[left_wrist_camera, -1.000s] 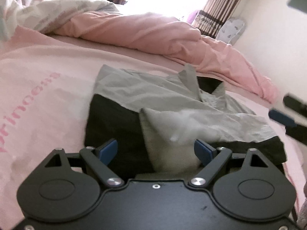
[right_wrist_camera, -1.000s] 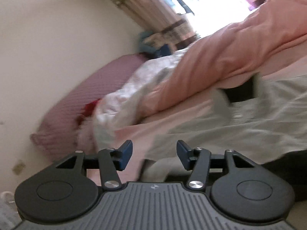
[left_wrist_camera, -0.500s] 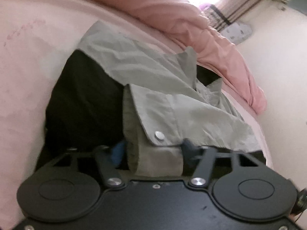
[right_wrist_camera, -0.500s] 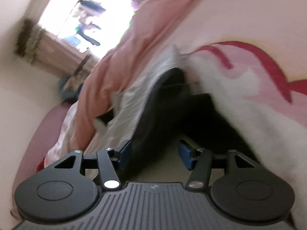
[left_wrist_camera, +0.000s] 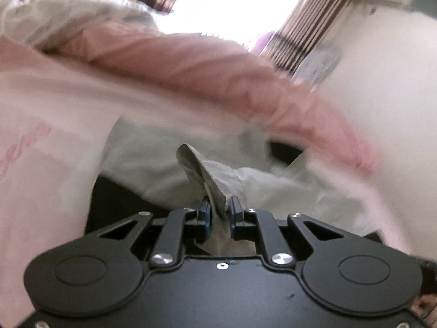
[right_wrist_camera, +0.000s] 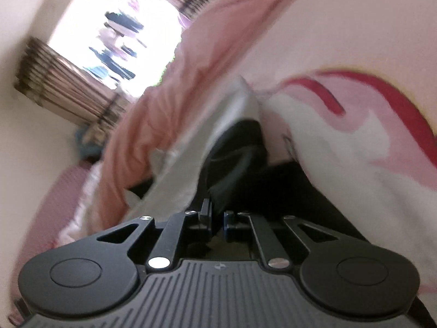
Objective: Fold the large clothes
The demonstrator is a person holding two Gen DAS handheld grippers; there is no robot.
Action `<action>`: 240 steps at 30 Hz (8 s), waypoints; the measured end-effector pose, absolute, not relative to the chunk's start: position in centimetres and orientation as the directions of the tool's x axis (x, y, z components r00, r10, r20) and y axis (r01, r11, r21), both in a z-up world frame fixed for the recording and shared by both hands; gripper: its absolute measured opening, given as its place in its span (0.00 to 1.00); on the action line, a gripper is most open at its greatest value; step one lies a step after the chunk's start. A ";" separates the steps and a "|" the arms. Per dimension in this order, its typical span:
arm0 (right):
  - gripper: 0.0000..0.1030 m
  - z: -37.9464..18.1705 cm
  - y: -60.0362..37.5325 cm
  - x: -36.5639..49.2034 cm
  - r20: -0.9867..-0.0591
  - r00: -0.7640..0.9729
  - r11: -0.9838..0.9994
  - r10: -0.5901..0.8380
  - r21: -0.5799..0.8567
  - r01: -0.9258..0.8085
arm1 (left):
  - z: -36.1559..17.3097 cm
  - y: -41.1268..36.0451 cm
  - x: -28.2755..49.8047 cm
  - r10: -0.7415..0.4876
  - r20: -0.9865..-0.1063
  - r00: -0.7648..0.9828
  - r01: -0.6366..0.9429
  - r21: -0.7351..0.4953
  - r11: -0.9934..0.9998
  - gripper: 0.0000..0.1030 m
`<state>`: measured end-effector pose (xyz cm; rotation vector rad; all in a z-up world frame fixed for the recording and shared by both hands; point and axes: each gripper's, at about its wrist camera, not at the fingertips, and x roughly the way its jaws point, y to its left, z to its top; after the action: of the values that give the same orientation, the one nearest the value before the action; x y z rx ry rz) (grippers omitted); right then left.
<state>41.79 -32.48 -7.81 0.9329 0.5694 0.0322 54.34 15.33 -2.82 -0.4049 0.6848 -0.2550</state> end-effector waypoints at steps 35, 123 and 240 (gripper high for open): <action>0.34 -5.2 -27.8 48.7 -0.560 0.827 0.950 -0.052 0.228 0.215 | -3.8 9.2 58.4 -0.175 -0.669 0.722 0.133 -0.113 0.985 0.59; 0.74 -10.7 -33.7 11.4 -0.433 0.717 0.657 0.547 0.752 -0.048 | -7.7 20.7 18.4 -0.544 -0.626 0.558 0.116 -0.591 0.798 0.62; 0.06 -7.3 -29.4 34.9 -0.559 0.829 0.966 0.008 0.219 0.138 | -5.9 14.9 41.8 -0.060 -0.693 0.718 -0.014 -0.101 0.995 0.68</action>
<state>34.85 -29.36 -7.31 0.2564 0.5912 -0.0697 41.80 14.91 -5.88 -0.1021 0.7692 -0.0254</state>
